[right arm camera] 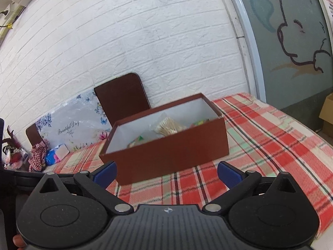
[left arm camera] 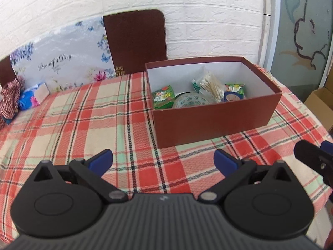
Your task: Organize objects
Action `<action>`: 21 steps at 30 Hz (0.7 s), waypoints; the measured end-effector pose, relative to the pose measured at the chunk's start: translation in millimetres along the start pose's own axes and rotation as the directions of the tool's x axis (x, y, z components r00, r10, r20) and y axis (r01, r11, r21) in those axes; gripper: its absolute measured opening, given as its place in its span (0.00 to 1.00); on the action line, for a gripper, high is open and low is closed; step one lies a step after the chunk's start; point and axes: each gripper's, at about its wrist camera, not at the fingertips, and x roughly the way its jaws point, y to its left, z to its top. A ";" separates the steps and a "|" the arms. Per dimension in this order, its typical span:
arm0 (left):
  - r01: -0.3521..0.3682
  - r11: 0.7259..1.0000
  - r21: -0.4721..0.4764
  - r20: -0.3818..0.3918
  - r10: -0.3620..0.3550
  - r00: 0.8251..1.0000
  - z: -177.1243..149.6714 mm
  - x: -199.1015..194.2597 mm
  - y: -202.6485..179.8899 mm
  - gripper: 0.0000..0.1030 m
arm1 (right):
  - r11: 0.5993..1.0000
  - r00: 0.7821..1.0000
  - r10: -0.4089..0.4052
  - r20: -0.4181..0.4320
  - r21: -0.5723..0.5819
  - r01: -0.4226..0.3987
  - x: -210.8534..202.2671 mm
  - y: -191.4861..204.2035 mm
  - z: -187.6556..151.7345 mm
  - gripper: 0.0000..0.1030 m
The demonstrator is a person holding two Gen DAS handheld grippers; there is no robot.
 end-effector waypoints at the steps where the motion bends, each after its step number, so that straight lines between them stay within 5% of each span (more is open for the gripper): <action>1: 0.009 1.000 -0.012 -0.007 -0.009 1.000 2.6 1.6 2.3 1.00 | 1.000 1.000 0.004 0.008 -0.002 -0.004 1.0 1.2 2.9 1.00; 21: -0.057 0.995 -0.079 -0.109 0.048 0.993 -1.0 28.5 21.5 1.00 | 1.000 0.996 0.015 -0.089 0.029 -0.012 40.0 7.3 4.8 1.00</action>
